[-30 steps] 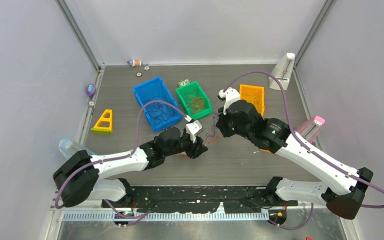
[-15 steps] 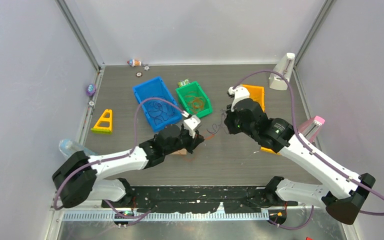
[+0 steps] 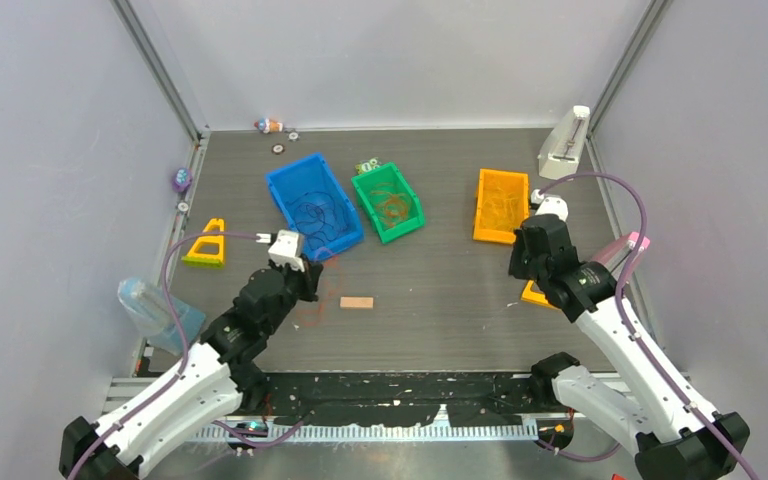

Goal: Untangle the cables
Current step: Untie the cable, then place the cable in the bin.

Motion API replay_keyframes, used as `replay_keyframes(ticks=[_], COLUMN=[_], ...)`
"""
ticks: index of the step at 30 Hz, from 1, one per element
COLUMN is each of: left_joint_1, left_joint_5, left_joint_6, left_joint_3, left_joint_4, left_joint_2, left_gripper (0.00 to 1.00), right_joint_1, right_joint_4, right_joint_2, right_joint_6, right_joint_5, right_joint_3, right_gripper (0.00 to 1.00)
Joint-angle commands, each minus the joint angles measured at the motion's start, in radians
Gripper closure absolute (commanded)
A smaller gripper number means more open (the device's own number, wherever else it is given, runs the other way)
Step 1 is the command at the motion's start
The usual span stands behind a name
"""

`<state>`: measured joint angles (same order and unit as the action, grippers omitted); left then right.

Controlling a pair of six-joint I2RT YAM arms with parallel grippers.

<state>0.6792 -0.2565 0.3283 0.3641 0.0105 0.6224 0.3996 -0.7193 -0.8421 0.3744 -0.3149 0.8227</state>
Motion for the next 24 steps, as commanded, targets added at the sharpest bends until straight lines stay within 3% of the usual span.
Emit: replay_keyframes(ticks=[1, 3, 10, 16, 18, 21, 24], left_joint_1=[-0.007, -0.008, -0.009, -0.009, -0.009, -0.009, -0.008], left_joint_5=[-0.116, -0.108, -0.069, -0.03, -0.042, -0.024, 0.014], left_joint_6=[0.068, 0.07, 0.106, 0.149, 0.171, 0.184, 0.184], left_joint_3=[0.025, 0.049, 0.139, 0.206, 0.229, 0.243, 0.246], left_joint_4=[0.187, 0.238, 0.412, 0.564, 0.622, 0.664, 0.65], left_joint_2=[-0.025, -0.014, 0.061, 0.134, 0.174, 0.229, 0.268], left_gripper=[1.0, 1.0, 1.0, 0.95, 0.83, 0.42, 0.17], right_joint_1=[-0.01, -0.01, -0.01, 0.041, 0.056, 0.062, 0.064], right_joint_4=[0.065, 0.084, 0.179, 0.209, 0.21, 0.216, 0.22], right_joint_2=[0.01, 0.016, -0.032, -0.088, -0.099, -0.107, -0.111], right_joint_6=[0.028, 0.018, -0.011, -0.023, -0.029, -0.035, -0.044], right_joint_5=[0.023, 0.071, 0.449, 0.514, 0.505, 0.504, 0.51], right_joint_3=[0.005, 0.003, -0.025, -0.041, -0.04, -0.039, -0.037], right_gripper=[0.95, 0.95, 0.95, 0.95, 0.95, 0.94, 0.95])
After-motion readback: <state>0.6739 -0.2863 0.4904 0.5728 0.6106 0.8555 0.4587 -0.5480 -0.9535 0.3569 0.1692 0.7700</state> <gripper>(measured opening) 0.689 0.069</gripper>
